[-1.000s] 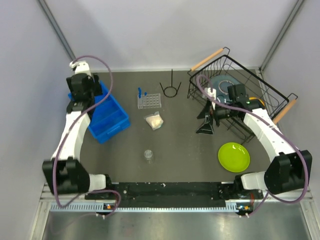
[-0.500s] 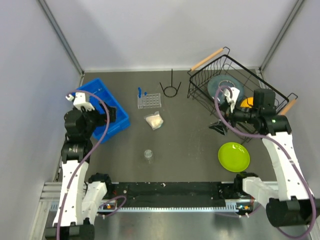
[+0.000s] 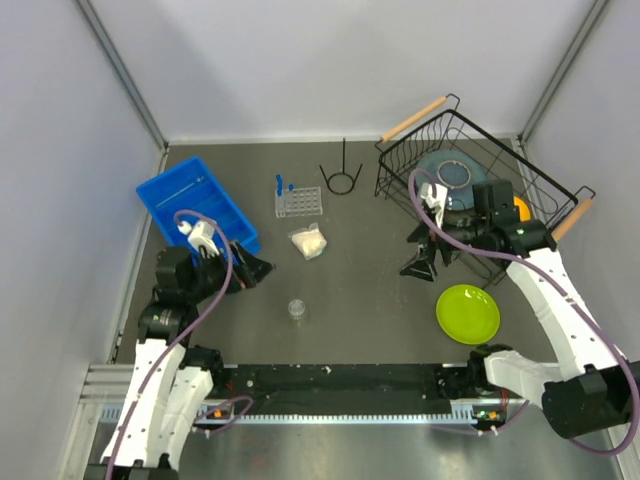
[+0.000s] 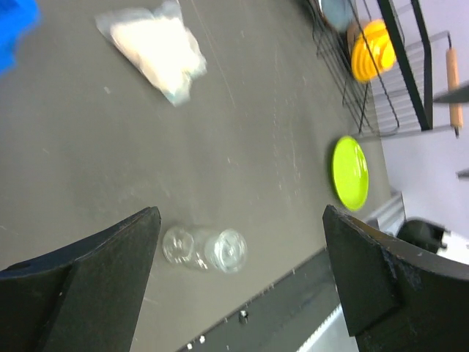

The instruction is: Organize the chemistry lab equipment

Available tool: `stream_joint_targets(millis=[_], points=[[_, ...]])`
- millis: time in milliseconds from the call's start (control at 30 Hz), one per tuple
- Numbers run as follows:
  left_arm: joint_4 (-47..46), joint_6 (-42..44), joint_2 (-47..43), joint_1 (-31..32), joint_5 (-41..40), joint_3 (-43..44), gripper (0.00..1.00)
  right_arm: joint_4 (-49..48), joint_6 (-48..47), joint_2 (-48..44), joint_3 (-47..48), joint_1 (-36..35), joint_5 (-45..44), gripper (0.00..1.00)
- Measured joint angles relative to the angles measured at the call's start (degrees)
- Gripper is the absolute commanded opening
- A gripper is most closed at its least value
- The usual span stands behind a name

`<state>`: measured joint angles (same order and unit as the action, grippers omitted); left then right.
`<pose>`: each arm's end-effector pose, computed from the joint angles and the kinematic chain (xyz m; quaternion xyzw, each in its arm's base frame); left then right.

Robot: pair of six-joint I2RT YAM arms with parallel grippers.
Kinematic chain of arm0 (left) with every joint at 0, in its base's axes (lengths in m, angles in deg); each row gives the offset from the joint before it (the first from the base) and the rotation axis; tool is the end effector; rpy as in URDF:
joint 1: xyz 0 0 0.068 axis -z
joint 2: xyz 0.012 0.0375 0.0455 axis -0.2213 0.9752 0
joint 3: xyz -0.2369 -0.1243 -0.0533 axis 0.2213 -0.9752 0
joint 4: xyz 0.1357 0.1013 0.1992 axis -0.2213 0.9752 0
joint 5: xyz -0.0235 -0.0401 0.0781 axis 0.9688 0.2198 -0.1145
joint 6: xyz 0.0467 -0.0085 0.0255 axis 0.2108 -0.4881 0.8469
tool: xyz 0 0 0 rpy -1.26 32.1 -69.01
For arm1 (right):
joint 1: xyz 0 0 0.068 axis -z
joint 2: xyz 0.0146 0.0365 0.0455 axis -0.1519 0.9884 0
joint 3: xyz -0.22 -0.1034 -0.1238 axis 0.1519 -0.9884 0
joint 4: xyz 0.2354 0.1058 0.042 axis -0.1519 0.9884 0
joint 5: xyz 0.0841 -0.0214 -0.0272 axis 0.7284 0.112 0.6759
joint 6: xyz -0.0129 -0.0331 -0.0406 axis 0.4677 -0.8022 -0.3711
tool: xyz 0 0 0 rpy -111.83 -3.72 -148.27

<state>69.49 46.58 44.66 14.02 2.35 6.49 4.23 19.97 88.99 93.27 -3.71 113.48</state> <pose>0.1374 -0.0228 0.2759 -0.0678 0.8160 -0.3866 0.4244 0.1904 0.0714 0.3348 -0.4585 0.7125 0.3641 0.3867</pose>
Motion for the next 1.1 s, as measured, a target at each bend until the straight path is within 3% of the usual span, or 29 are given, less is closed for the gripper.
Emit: stream_joint_targets(millis=[200, 333, 733, 933, 1100], points=[[2.1, -4.2, -1.6, 15.1, -8.9, -2.5, 0.98, 0.0, 0.6, 3.0, 0.0, -0.9, -1.6, 0.99], [0.4, -7.4, 3.9, 23.0, -17.0, -2.9, 0.97, 0.0, 0.5, 3.6, -0.8, -1.5, -1.8, 0.99], [-23.0, -15.1, 37.1, 24.3, -24.8, -2.4, 0.83, -1.6, 0.6, 3.5, -5.2, -1.7, -2.7, 0.99], [-27.6, -14.8, 49.1, 24.6, -27.4, 3.1, 0.78, -3.3, 0.4, 3.7, -5.9, -1.7, -3.0, 0.99], [-28.9, -13.9, 53.9, 24.7, -29.8, 5.6, 0.73, -4.0, 0.3, 5.4, -6.6, -1.7, -3.0, 0.99]])
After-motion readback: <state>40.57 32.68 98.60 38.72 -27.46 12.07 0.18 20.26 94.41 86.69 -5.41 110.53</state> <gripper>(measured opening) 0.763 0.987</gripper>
